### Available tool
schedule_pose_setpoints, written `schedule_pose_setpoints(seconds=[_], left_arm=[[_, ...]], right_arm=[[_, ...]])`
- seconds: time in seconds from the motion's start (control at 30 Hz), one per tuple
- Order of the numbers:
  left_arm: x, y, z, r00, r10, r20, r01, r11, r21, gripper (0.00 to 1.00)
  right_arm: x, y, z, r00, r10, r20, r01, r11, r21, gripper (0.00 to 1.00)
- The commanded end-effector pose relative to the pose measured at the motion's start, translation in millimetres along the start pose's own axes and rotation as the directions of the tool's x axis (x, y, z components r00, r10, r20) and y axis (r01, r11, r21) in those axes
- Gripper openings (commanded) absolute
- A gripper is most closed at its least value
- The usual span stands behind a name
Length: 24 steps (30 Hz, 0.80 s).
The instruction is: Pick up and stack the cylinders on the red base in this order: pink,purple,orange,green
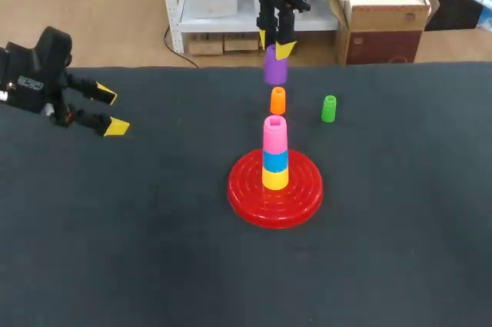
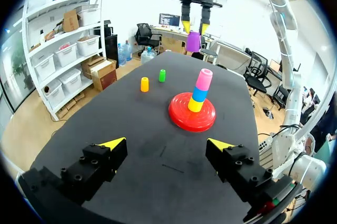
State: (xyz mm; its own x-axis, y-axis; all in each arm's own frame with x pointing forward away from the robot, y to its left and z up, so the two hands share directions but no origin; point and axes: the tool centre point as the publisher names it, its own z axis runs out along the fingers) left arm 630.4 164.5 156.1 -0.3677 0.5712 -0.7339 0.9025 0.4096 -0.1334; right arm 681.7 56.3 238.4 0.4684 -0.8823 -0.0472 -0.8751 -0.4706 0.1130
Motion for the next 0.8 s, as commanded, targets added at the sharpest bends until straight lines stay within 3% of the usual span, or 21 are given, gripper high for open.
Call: schedule_pose_setpoints(seconds=[0.03,0.4,0.8], left_arm=[[1.5,0.5,0,1.000,0.003,0.003,-0.003,1.000,0.000,1.00],[1.5,0.5,0,1.000,0.003,0.003,-0.003,1.000,0.000,1.00],[1.5,0.5,0,1.000,0.003,0.003,-0.003,1.000,0.000,1.00]], right_arm=[[-7,19,5,1.000,-0.018,-0.010,0.020,0.982,0.185,0.00],[-20,51,10,0.999,-0.004,-0.049,0.016,0.968,0.252,0.00],[-25,50,21,1.000,-0.004,-0.012,0.007,0.963,0.268,0.00]])
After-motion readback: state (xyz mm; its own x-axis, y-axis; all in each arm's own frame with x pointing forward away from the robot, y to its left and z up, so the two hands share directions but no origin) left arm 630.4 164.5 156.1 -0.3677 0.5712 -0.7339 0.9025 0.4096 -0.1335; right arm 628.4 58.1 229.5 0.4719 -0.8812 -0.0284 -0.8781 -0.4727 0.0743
